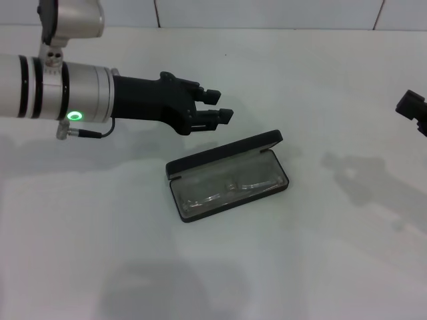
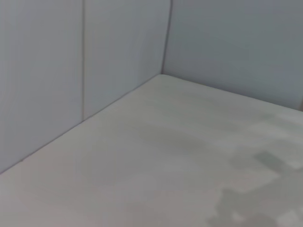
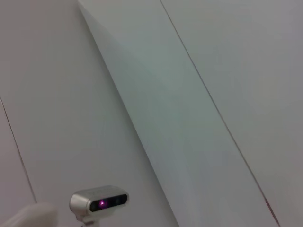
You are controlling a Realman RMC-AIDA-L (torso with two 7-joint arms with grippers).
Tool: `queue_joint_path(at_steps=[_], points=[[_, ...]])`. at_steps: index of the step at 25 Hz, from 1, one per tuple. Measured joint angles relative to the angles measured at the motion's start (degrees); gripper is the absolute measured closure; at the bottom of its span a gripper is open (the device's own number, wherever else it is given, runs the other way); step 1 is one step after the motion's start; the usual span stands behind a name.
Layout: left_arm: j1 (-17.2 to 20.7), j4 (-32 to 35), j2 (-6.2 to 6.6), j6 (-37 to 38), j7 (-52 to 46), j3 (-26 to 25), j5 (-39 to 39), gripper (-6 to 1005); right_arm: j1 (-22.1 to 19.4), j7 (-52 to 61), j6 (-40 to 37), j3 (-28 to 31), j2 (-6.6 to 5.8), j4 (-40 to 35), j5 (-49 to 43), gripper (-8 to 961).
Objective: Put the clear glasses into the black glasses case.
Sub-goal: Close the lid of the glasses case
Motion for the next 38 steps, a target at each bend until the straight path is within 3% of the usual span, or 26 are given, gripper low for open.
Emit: queue_joint_path(at_steps=[8,17,27,38], points=[[0.8,-2.3,-0.16,-1.2,1.0,0.1,-1.6,556,0.5,0.2,0.0,0.3,0.10,0.2,0.1,889],[2.9,-3.8,-0.18,-3.1,3.4,1.1,-5.1,890,1.9,0.2,0.3,0.5,0.20,0.2,0.1,887],[3.3,-9.0,-0.34,-2.6,5.9,1.7,-8.9,1001,2.3,0.2,0.9,0.5,0.18,0.2,0.0,884],[4.4,-12.6,-0.35,-0.4,8.6,3.7,-16.8,997,2.3,0.2,0.7,0.0,0.43,0.5,0.0,881]])
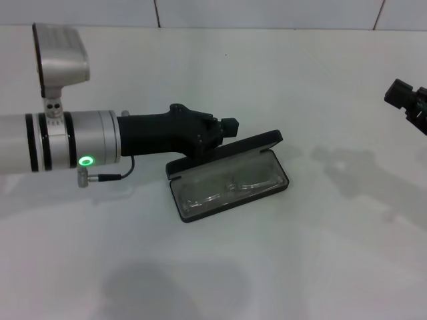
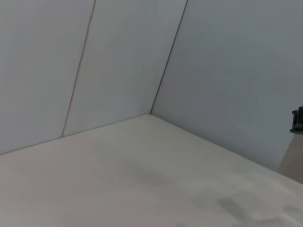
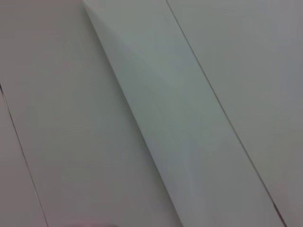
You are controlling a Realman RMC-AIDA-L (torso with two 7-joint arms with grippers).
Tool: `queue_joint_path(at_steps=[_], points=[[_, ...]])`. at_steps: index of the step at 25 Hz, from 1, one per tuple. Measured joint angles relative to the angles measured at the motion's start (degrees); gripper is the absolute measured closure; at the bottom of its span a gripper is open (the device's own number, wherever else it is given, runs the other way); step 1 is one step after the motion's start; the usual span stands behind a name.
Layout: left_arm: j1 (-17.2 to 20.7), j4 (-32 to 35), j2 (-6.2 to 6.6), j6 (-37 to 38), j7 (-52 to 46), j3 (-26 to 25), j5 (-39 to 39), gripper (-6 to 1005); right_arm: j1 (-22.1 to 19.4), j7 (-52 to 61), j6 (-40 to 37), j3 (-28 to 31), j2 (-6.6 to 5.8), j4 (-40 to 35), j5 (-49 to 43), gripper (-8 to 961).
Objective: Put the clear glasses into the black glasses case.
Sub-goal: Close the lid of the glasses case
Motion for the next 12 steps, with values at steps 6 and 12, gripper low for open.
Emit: queue_joint_path(at_steps=[6,12], points=[[0.1,-2.4,0.01,-0.1,2.3,-0.1,-2.1,997,0.0,0.0,-0.3,0.0,0.03,1.0,0.0,880],[-0.1,-2.5,0.12,-2.1,2.1,0.0,-3.0,996,0.0,0.0,-0.5,0.0,0.24,1.1,0.0,878]])
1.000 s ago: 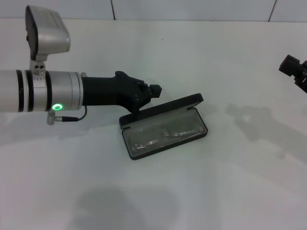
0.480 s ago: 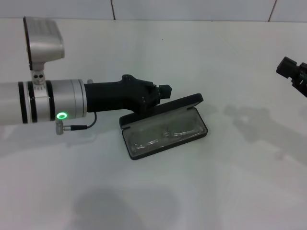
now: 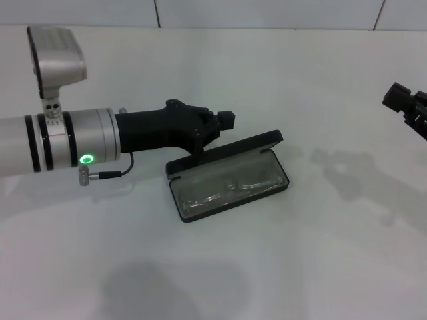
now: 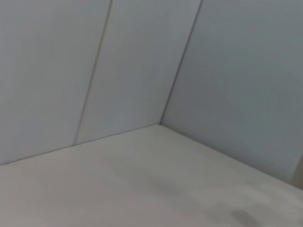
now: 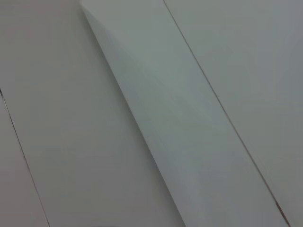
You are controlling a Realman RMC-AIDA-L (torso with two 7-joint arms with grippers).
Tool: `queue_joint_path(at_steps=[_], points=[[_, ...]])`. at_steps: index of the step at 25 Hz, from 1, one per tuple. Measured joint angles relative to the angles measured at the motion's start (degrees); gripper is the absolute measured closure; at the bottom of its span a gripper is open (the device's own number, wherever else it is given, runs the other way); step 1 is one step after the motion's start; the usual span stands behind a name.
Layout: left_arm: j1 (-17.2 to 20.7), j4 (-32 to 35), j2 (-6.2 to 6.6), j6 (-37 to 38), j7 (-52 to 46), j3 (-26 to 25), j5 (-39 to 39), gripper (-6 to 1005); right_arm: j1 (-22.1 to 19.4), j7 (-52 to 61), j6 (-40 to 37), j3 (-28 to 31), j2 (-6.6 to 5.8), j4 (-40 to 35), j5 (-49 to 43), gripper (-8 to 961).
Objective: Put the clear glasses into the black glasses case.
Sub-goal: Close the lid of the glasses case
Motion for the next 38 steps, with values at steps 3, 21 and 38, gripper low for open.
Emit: queue_joint_path(at_steps=[3,21,38], points=[[-0.4,-0.5,0.08,-1.4,-0.4,0.1,0.7,996,0.0,0.0,0.0,0.0,0.03,0.0,0.0,877],[-0.5,-3.4,-0.07,-3.2,0.1,0.7,1.5,993,1.1,0.0,0.4,-0.1,0.04,0.0,-0.2,873],[0.1,-6.4,-0.10,-3.2,0.1,0.7,1.2,988,1.4,0.0,1.4,-0.1,0.04,0.1,-0.3,868]])
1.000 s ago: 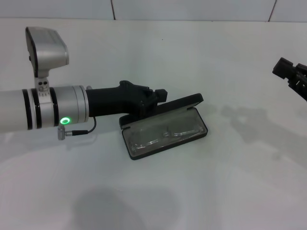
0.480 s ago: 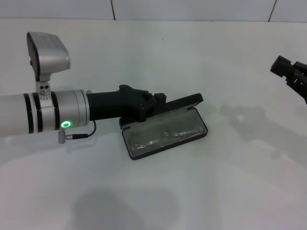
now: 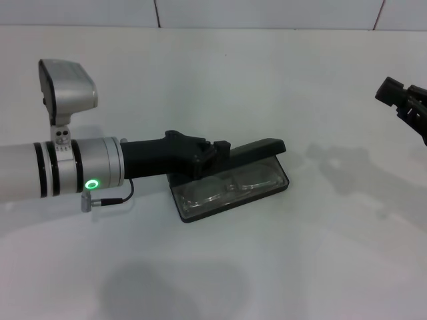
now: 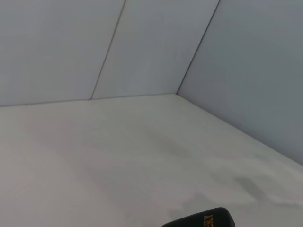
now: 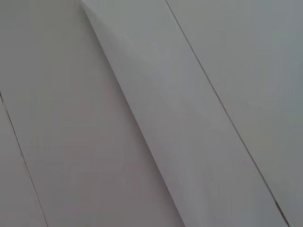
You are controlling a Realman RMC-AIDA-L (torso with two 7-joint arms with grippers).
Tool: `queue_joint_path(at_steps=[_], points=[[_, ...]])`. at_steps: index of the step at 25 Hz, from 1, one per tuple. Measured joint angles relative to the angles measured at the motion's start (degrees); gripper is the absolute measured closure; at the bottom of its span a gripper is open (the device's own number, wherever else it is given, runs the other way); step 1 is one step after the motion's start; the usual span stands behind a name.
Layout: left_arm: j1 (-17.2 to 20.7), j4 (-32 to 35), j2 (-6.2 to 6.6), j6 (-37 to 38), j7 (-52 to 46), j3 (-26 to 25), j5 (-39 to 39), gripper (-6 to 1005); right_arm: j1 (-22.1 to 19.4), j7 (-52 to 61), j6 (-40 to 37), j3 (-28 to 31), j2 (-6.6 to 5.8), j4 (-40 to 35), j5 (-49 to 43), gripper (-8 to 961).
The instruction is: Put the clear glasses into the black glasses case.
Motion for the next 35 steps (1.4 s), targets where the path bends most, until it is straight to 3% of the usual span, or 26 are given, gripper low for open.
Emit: queue_joint_path(at_steps=[14,18,21,25,30,35], points=[[1.9,-5.1,-0.26,0.4,2.5,0.0,-1.2,984,0.7,0.0,1.4,0.1,0.25,0.1,-1.3,865],[2.4,-4.4,0.06,4.4,2.6,-0.1,-3.8,983,0.8,0.0,1.4,0.3,0.27,0.1,-1.3,864],[3.4,-1.0,0.35,10.0,2.7,-0.3,-5.1,982,0.8,0.0,1.3,0.2,0.26,0.0,-1.3,863],[6.9,9.2,0.59,19.5,3.0,-0.5,-6.4,981,1.1,0.0,1.0,0.1,-0.11,-0.2,-1.4,862],[9.9,14.9,1.50,23.9,3.0,-0.7,-8.0,966,2.0,-0.1,0.8,0.1,-1.43,-1.6,-4.5,861],[12.4,19.9,2.57,26.4,1.5,-3.0,-8.4,872,3.3,0.0,1.3,0.1,-1.52,-8.2,-14.0,860]])
